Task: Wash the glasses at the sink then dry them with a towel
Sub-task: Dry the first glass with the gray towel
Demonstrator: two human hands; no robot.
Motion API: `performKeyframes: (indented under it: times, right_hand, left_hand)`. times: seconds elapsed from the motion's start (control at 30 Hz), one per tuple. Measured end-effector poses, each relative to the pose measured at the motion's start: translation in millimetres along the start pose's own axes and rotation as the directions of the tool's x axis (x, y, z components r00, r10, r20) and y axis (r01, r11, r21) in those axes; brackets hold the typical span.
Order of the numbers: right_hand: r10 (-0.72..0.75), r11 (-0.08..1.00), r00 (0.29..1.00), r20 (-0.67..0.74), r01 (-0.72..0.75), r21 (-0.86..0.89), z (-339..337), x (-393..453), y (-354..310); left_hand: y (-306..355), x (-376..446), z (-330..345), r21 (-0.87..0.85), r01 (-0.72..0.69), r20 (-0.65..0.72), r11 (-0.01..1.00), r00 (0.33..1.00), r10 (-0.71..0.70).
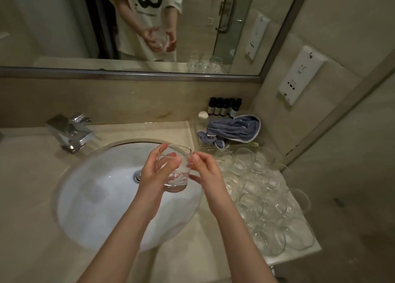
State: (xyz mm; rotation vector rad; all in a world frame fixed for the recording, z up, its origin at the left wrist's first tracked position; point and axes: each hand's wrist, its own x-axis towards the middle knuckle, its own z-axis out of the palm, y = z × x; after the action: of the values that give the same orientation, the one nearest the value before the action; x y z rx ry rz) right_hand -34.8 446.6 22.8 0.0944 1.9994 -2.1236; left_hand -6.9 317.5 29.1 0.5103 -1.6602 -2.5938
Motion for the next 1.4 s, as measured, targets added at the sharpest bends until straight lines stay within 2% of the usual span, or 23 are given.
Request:
performKeyframes:
  times: [0.13,0.23,0.37,0.5,0.57,0.63,0.7,0.8,0.93,1.07,1.17,1.3,1.4]
  right_hand:
    - [-0.073,0.982,0.997,-0.03,0.067,-0.175,-44.3,59.7,-10.8]
    - [-0.159,0.907,0.987,-0.027,0.135,-0.4,-75.2,113.1,-14.4]
    - [-0.238,0.605,0.966,0.097,0.226,-0.763,-102.8,185.1,-7.5]
    - [-0.016,0.221,0.968,0.251,0.249,-0.943,-111.4,223.5,3.3]
    - [0.036,0.143,0.965,0.26,0.253,-0.957,-108.9,231.6,9.3]
    - [-0.011,0.105,0.966,0.26,0.26,-0.96,-106.4,234.4,13.3]
    - [-0.072,0.142,0.968,0.242,0.25,-0.958,-106.9,236.7,14.9]
    - [-0.166,0.303,0.966,0.199,0.242,-0.922,-108.9,240.1,6.7]
    - [-0.338,0.498,0.923,0.183,0.34,-0.797,-97.7,235.4,-29.0]
    - [-0.467,0.632,0.865,0.183,0.471,-0.616,-67.2,210.4,-78.3]
    - [-0.54,0.657,0.819,0.195,0.555,-0.511,-32.9,179.9,-115.8]
    - [-0.595,0.617,0.763,0.254,0.636,-0.463,24.2,122.4,-145.7]
    - [-0.571,0.624,0.771,0.282,0.631,-0.461,62.7,80.5,-132.4]
  left_hand:
    - [-8.3,27.2,23.4,0.0,-0.011,-0.088,1.0,0.996,0.011]
    - [-13.1,44.9,37.6,0.009,-0.02,-0.145,1.0,0.989,0.021]
    - [-20.0,63.8,43.7,0.029,-0.014,-0.239,0.999,0.971,0.021]
    - [-25.7,71.4,37.6,0.057,-0.019,-0.289,0.998,0.957,0.034]
    - [-26.8,70.8,32.6,0.064,-0.026,-0.309,0.998,0.95,0.044]
    - [-27.5,67.8,27.5,0.064,-0.033,-0.324,0.997,0.945,0.052]
    - [-27.5,64.3,23.2,0.064,-0.035,-0.335,0.997,0.941,0.055]
    - [-24.6,59.1,14.7,0.067,-0.043,-0.345,0.997,0.937,0.063]
    - [-13.2,48.7,1.7,0.051,-0.066,-0.336,0.997,0.938,0.079]
    - [4.5,35.3,-16.5,0.021,-0.108,-0.324,0.994,0.94,0.108]
    - [20.6,21.6,-35.0,0.004,-0.13,-0.3,0.992,0.946,0.125]
    - [45.1,0.5,-64.4,-0.005,-0.162,-0.254,0.987,0.955,0.156]
    - [64.4,-17.8,-91.5,-0.015,-0.188,-0.223,0.982,0.958,0.18]
